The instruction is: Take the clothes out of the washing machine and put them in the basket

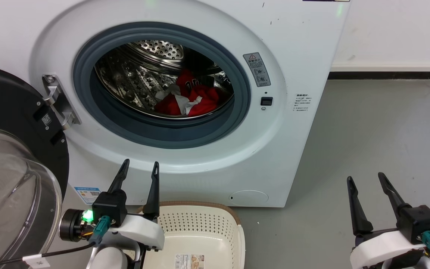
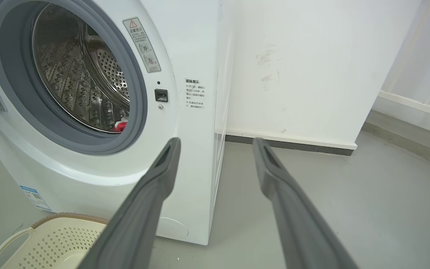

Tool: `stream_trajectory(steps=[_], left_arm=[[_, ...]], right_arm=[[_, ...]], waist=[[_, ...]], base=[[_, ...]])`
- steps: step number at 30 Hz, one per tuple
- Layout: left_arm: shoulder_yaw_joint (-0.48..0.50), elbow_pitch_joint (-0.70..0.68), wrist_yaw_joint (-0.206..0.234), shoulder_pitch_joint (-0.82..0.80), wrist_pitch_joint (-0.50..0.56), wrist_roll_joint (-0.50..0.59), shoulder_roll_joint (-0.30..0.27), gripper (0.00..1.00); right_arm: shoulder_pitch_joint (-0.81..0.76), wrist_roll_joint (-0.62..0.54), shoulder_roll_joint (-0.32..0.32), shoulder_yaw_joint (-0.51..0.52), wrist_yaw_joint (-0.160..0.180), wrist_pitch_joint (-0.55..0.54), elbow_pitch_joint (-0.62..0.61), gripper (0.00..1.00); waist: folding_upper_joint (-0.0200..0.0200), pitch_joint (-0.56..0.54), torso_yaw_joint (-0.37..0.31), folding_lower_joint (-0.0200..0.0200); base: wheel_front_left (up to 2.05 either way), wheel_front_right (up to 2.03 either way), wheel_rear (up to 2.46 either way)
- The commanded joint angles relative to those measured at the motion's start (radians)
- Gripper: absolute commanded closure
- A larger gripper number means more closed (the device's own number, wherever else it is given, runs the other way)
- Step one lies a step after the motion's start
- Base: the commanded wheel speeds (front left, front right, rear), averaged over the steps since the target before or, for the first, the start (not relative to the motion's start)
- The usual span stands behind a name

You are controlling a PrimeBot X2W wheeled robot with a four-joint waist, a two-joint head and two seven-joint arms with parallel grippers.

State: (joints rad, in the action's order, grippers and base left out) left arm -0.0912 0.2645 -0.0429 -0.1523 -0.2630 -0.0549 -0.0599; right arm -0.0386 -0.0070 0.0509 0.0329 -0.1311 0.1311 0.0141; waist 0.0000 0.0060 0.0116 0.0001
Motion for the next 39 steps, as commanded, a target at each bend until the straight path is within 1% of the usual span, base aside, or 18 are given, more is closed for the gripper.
stream_trajectory(steps=[1,5,9,17,23,30,39], left_arm=[[0.002,0.002,0.008,-0.014,-0.003,0.008,-0.001,0.0],[0.009,0.021,0.007,-0.028,-0.003,0.004,-0.001,0.0],[0.013,0.067,-0.008,-0.072,-0.003,-0.009,-0.004,0.0],[0.032,0.208,-0.03,-0.257,0.006,-0.041,-0.034,0.0],[0.05,0.308,-0.046,-0.427,0.042,-0.069,-0.078,0.0],[0.06,0.423,-0.061,-0.606,0.094,-0.092,-0.138,0.0],[0.081,0.579,-0.071,-0.823,0.169,-0.119,-0.24,0.0]], right_arm=[[-0.001,-0.004,-0.001,-0.001,0.001,-0.001,-0.003,0.0],[0.008,-0.004,-0.001,-0.007,0.001,-0.003,-0.011,0.0],[0.026,0.006,-0.001,-0.002,0.001,-0.004,-0.026,0.0],[0.084,0.023,-0.001,-0.009,0.001,0.013,-0.04,0.0],[0.138,0.036,-0.002,-0.016,0.001,0.039,-0.023,0.0],[0.193,0.057,-0.002,-0.027,0.001,0.073,0.011,0.0],[0.251,0.093,-0.002,-0.064,0.001,0.111,0.043,0.0]], waist=[[0.0,0.001,-0.001,-0.0001],[0.0,0.016,-0.01,-0.0001],[0.0,0.047,-0.025,-0.0001],[0.0,0.173,-0.077,-0.0001],[0.0,0.285,-0.133,-0.0001],[0.0,0.383,-0.208,-0.0001],[0.0,0.492,-0.303,-0.0001]], base=[[0.0,0.0,0.0],[0.0,0.0,0.0],[0.0,0.0,0.0],[0.0,0.0,0.0],[0.0,0.0,0.0],[0.0,0.0,0.0],[0.0,0.0,0.0]])
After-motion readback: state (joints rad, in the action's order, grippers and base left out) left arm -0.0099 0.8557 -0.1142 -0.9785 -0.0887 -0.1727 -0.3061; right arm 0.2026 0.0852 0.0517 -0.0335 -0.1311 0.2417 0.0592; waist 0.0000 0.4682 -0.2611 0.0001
